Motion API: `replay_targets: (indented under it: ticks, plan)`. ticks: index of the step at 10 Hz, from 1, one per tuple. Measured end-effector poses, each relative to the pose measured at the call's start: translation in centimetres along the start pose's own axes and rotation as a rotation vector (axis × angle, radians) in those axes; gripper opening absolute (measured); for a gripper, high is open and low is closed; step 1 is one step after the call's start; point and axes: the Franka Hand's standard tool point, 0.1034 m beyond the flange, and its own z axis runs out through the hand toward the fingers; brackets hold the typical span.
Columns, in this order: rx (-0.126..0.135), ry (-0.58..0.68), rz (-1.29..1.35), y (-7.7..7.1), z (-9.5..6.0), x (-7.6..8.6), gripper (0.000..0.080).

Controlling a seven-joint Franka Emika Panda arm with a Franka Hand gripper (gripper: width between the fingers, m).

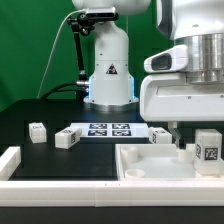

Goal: Assemble one leg

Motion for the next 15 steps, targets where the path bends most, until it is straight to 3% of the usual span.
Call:
replay_targets:
  ticks: [2, 5, 6, 7, 8, 9, 15]
  plan:
    - [-0.019, 0.002, -0.194, 0.28, 0.14, -0.18, 0.0649]
    - [-0.02, 0.019, -0.23, 0.6, 0.36, -0.53, 0.0639]
    - [-0.021, 0.018, -0.23, 0.62, 0.39, -0.55, 0.0441]
    - [-0.02, 0.018, -0.217, 0.61, 0.41, -0.57, 0.0441]
    - [-0.019, 0.018, -0.198, 0.61, 0.44, -0.58, 0.0285]
    - [-0.019, 0.018, -0.197, 0.64, 0.43, -0.57, 0.0287]
    - [0.043, 0.027, 0.669, 0.16, 0.76, -0.46, 0.0288]
